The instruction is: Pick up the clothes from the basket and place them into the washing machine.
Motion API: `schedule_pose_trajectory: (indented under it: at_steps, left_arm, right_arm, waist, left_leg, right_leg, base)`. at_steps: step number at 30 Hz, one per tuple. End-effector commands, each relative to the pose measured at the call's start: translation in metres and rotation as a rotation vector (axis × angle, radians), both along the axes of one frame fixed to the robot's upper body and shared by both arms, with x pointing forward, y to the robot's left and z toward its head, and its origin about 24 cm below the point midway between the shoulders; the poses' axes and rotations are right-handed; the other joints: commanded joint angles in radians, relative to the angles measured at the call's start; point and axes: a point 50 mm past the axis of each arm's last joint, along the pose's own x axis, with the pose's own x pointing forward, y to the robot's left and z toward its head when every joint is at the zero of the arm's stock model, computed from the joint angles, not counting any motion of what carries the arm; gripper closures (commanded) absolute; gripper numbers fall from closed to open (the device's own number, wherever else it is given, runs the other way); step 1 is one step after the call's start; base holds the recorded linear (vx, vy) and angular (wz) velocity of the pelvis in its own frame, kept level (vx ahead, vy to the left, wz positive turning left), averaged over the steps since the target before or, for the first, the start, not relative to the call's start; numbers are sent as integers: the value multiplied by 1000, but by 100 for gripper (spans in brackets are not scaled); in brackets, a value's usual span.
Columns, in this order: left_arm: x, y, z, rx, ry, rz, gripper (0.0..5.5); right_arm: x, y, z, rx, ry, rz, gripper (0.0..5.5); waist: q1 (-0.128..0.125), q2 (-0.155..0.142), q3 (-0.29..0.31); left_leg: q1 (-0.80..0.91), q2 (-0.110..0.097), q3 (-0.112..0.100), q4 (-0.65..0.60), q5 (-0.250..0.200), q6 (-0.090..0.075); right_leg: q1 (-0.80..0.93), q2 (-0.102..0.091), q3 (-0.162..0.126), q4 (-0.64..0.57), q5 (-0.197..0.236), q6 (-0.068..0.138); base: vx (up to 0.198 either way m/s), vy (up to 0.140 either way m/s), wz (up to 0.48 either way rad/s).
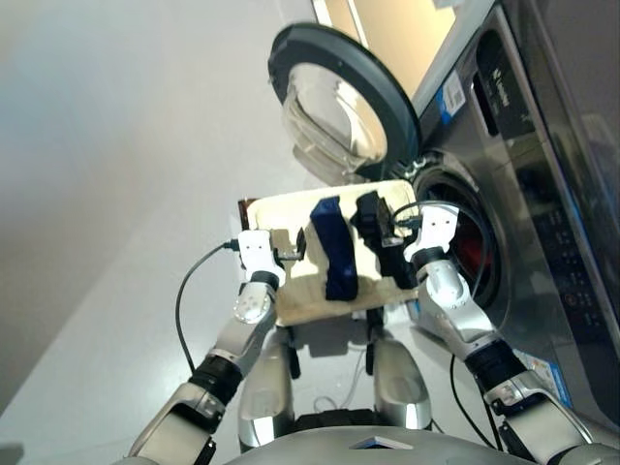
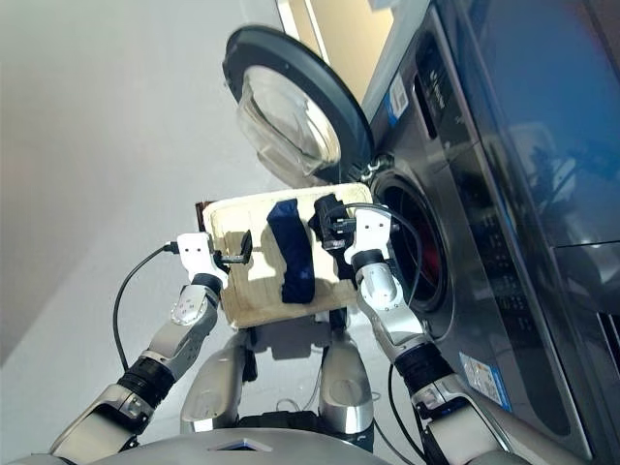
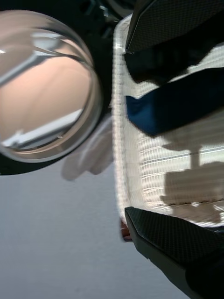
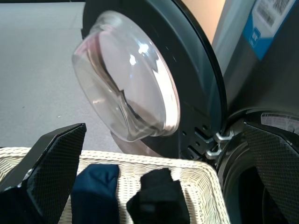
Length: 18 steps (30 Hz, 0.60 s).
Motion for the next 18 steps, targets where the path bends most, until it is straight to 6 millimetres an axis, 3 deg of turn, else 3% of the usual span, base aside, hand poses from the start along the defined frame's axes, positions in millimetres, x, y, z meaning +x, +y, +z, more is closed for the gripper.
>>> schedule_pose_trajectory:
  at_steps: [1, 18]
  left_arm:
    - [-3, -5, 9, -2, -57, -41, 0]
    - [-3, -13, 11, -11, -55, -59, 0]
  right_arm:
    - [-5, 9, 12, -11, -71, 54, 0]
    - [-4, 16, 23, 9, -113, 82, 0]
  waist:
    - [18, -6, -84]
    - [14, 1, -101]
  left_leg:
    - [37, -10, 20, 29, -45, 1]
    - [29, -10, 7, 55, -60, 4]
  right_leg:
    - [-102, 4, 35, 107, -5, 24]
    - [-111, 10, 39, 132, -23, 21]
  base:
    - [67, 1, 2]
    - [3, 0, 0]
